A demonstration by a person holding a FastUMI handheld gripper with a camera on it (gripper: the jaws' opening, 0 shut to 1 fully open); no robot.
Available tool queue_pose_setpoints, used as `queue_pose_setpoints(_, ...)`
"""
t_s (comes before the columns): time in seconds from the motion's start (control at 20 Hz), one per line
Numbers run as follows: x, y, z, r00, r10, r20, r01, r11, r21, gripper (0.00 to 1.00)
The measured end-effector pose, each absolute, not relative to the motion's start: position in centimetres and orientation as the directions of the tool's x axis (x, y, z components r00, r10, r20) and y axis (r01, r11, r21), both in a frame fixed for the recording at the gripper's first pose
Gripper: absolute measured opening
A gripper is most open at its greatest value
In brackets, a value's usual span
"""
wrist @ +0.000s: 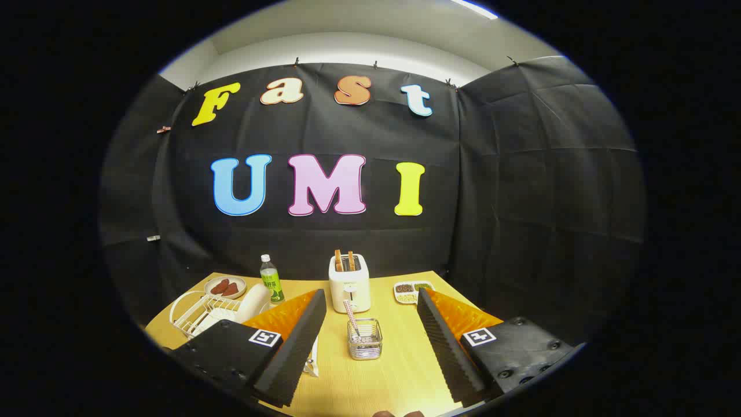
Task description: Take the plate from the dish rack, then take the spoon from the basket and place it into the plate.
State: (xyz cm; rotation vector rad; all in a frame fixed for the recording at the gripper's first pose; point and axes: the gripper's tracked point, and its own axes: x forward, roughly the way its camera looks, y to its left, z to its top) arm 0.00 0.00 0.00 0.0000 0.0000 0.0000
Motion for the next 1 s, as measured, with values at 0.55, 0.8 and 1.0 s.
queue_pose_setpoints(0.55, -0.5, 1.8, -0.2, 0.999, 0.038, -0.027, -0.037, 0.999, 0.007, 0.98)
queue_pose_setpoints(0.8, -0.4, 2.3, 0.0, 0.998, 0.050, -0.025, -0.050, 0.999, -0.005, 0.98)
queue_pose_setpoints(1.0, -0.5, 2.9, -0.3, 0.997, 0.064, -0.040, -0.064, 0.998, -0.008, 0.98)
